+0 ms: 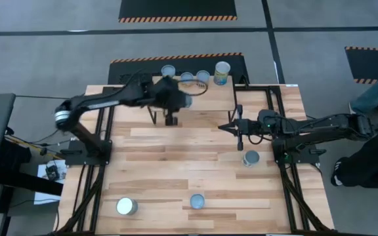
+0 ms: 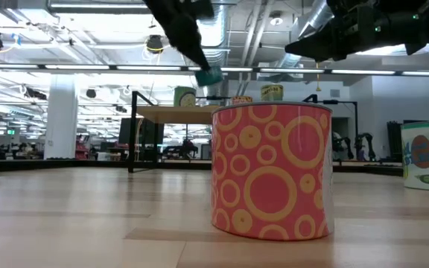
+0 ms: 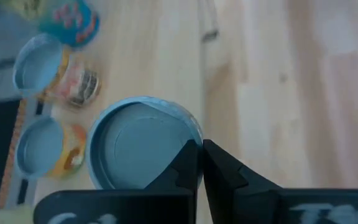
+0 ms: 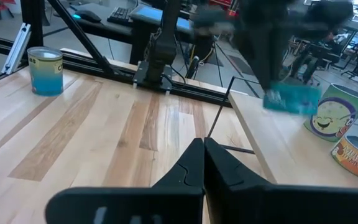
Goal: Pick and place cans onto a shelf
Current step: Put the blue tuna can on the shelf, then put the white mixed vegetables can on the shelf
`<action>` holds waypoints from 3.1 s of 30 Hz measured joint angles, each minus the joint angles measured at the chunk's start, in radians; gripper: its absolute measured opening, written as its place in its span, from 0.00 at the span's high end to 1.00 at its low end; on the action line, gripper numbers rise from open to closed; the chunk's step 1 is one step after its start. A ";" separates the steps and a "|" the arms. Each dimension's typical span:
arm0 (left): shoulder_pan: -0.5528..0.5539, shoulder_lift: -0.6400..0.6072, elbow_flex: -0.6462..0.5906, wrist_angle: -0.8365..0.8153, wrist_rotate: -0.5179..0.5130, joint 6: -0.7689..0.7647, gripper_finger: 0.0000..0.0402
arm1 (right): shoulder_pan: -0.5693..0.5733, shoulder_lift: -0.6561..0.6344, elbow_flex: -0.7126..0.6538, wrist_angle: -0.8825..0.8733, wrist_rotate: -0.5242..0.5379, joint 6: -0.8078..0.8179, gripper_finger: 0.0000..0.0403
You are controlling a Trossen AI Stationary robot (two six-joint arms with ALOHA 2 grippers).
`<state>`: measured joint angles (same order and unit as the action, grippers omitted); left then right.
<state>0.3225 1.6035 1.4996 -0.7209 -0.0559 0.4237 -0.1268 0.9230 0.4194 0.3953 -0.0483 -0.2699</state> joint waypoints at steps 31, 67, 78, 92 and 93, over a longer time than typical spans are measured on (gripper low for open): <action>0.165 0.299 0.279 -0.154 0.140 -0.044 1.00 | 0.009 0.000 0.000 -0.013 -0.003 0.008 0.97; 0.105 0.288 0.369 -0.126 0.090 0.028 0.89 | 0.009 0.000 0.000 -0.041 -0.001 0.004 0.97; 0.029 0.267 0.360 0.043 0.208 0.028 1.00 | 0.077 0.000 0.000 -0.046 0.156 -0.050 0.98; -0.008 0.147 -0.058 0.578 0.260 -0.046 1.00 | 0.132 0.000 -0.001 0.011 0.176 -0.053 0.98; -0.009 0.121 -0.106 0.616 0.261 -0.052 1.00 | 0.132 0.001 -0.001 0.012 0.175 -0.050 0.98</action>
<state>0.3138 1.7249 1.3932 -0.1052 0.2050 0.3721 0.0047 0.9241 0.4187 0.4076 0.1269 -0.3196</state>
